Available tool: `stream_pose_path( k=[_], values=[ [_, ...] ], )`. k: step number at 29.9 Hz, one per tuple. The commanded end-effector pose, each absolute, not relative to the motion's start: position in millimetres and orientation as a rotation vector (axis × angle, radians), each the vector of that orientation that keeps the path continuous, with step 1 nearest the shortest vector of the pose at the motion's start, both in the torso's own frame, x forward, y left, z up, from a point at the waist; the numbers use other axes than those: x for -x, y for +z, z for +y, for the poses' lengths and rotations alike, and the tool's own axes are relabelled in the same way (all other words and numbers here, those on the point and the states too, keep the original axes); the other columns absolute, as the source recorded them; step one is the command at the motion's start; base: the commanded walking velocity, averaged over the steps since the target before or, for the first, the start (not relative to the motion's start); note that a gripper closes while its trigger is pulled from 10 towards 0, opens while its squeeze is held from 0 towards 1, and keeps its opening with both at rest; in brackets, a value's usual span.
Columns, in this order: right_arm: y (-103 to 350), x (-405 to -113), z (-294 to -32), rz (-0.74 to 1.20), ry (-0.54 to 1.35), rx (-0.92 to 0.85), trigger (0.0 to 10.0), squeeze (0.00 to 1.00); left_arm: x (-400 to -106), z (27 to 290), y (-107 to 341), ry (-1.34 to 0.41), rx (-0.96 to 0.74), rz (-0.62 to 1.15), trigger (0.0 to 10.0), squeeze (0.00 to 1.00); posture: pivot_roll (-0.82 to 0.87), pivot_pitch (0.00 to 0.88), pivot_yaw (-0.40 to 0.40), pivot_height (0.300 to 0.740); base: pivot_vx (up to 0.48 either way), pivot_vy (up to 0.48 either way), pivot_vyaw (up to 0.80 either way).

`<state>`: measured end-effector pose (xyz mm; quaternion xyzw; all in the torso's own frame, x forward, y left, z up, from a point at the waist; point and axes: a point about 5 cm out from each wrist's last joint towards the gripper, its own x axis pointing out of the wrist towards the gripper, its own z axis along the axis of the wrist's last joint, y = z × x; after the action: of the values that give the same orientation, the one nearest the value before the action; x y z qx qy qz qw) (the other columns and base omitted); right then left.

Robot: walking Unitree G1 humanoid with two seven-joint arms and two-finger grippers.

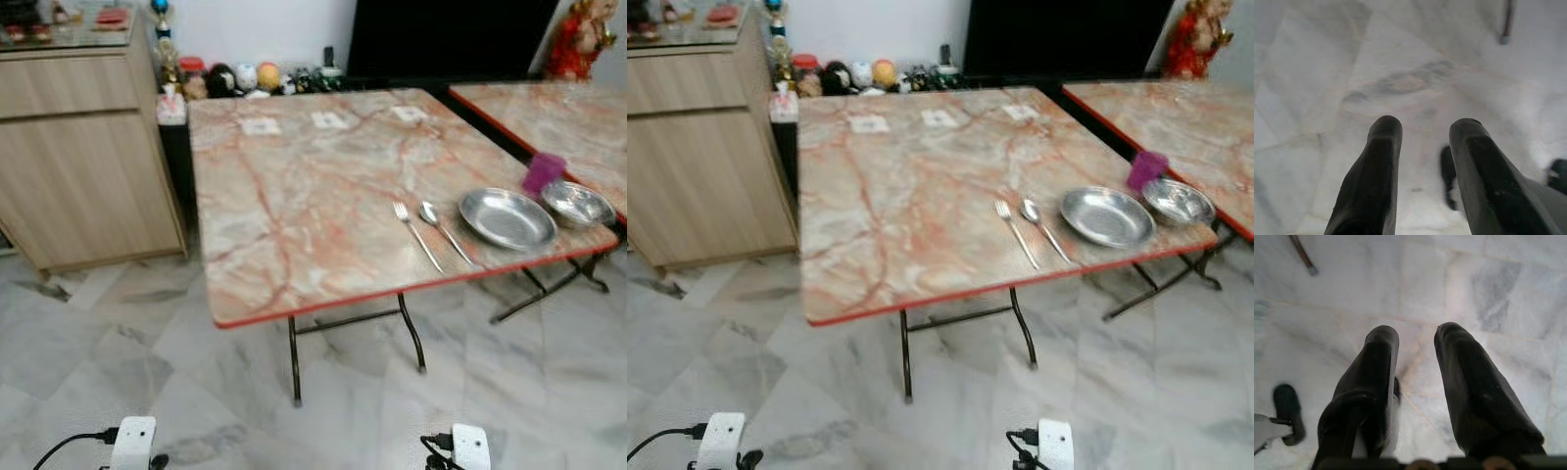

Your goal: Setting the table

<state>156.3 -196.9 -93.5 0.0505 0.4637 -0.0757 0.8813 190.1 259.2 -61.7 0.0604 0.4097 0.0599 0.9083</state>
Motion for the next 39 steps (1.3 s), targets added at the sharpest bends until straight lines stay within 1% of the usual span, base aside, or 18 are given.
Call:
stream_pose_path(
  k=[1, 6, 22, 29, 33, 39],
  values=[
    [-75.9, -201.9, -174.1, 0.883, -0.104, -0.243, 10.0, 0.00, -187.7, 232.2, -72.3, 0.064, -0.095, 0.911, 10.0, 0.00, 0.26, 0.021, -0.143, 0.740, 0.000, 0.000, 0.80],
    [-76.4, -201.3, -173.6, 0.891, -0.100, -0.248, 10.0, 0.00, -187.3, 231.8, -72.6, 0.060, -0.093, 0.913, 10.0, 0.00, 0.25, 0.021, -0.143, 0.740, 0.000, 0.000, 0.76],
    [-76.0, -201.9, -173.5, 0.877, -0.145, -0.274, 10.0, 0.00, -192.3, 228.2, -70.9, 0.041, -0.100, 0.900, 10.0, 0.00, 0.24, 0.007, -0.137, 0.740, 0.000, 0.000, 0.00],
    [-76.1, -201.7, -173.2, 0.878, -0.127, -0.252, 10.0, 0.00, -191.2, 228.5, -71.3, 0.040, -0.102, 0.903, 10.0, 0.00, 0.24, 0.006, -0.136, 0.740, 0.000, -0.343, 0.00],
    [-76.2, -201.4, -173.6, 0.880, -0.117, -0.237, 10.0, 0.00, -189.4, 229.4, -72.2, 0.052, -0.098, 0.912, 10.0, 0.00, 0.24, 0.002, -0.138, 0.740, 0.000, -0.060, 0.00],
    [-76.6, -200.6, -173.8, 0.885, -0.112, -0.237, 10.0, 0.00, -188.2, 229.2, -72.9, 0.053, -0.096, 0.915, 10.0, 0.00, 0.25, 0.000, -0.140, 0.740, 0.000, 0.000, 0.74]
  ],
)
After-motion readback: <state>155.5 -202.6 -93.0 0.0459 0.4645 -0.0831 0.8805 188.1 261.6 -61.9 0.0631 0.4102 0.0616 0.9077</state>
